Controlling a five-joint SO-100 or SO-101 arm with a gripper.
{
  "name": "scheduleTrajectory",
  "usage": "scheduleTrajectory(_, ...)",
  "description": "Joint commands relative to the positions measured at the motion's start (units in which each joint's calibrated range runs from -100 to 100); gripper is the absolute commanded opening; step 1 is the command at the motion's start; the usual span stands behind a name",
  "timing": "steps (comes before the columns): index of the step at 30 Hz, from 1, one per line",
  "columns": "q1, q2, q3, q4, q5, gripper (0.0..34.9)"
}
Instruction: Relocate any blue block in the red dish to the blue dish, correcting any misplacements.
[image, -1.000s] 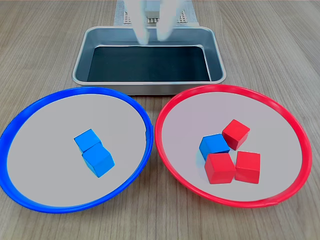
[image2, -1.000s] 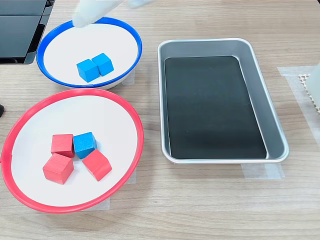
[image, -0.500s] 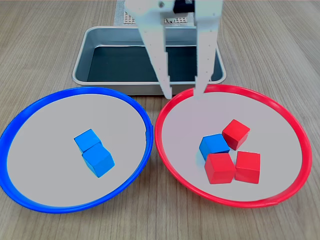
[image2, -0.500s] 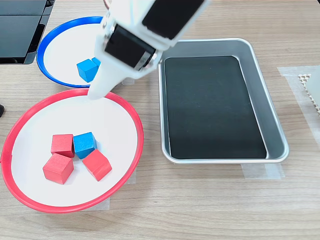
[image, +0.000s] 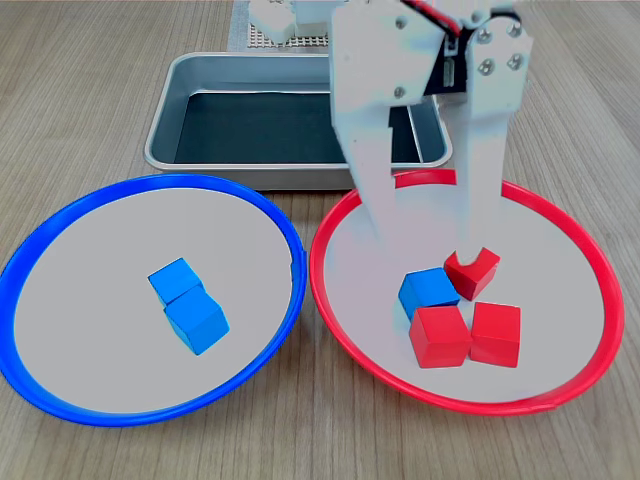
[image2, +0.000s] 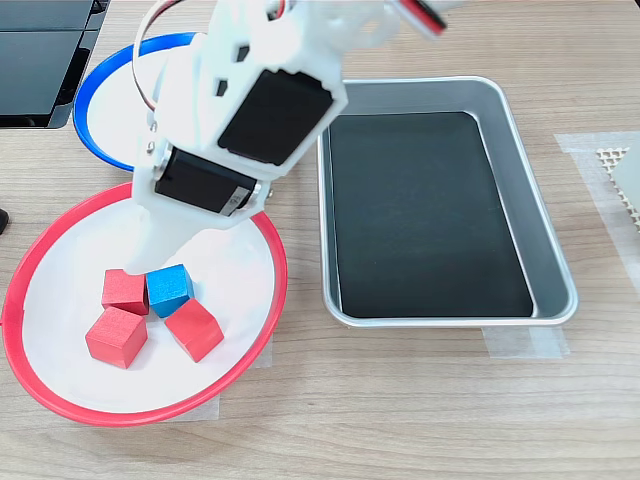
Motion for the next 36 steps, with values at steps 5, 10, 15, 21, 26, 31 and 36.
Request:
scheduleTrajectory(5, -0.19, 0.90, -2.41, 2.26, 1.12, 12.8)
scheduleTrajectory(10, -0.38, 1.58, -2.31, 3.25, 1.66, 13.3)
scheduleTrajectory(15, -0.38, 2.52, -2.77, 3.75, 1.95, 13.0)
scheduleTrajectory(21, -0.29, 5.08, -5.68, 3.83, 1.81, 12.8)
scheduleTrajectory(26, 0.18, 7.38, -7.87, 3.67, 1.86, 12.7)
scheduleTrajectory(31, 0.37, 9.60, -9.96, 3.58, 1.81, 12.6)
scheduleTrajectory(36, 0.75, 11.22, -11.60, 3.58, 1.86, 12.4)
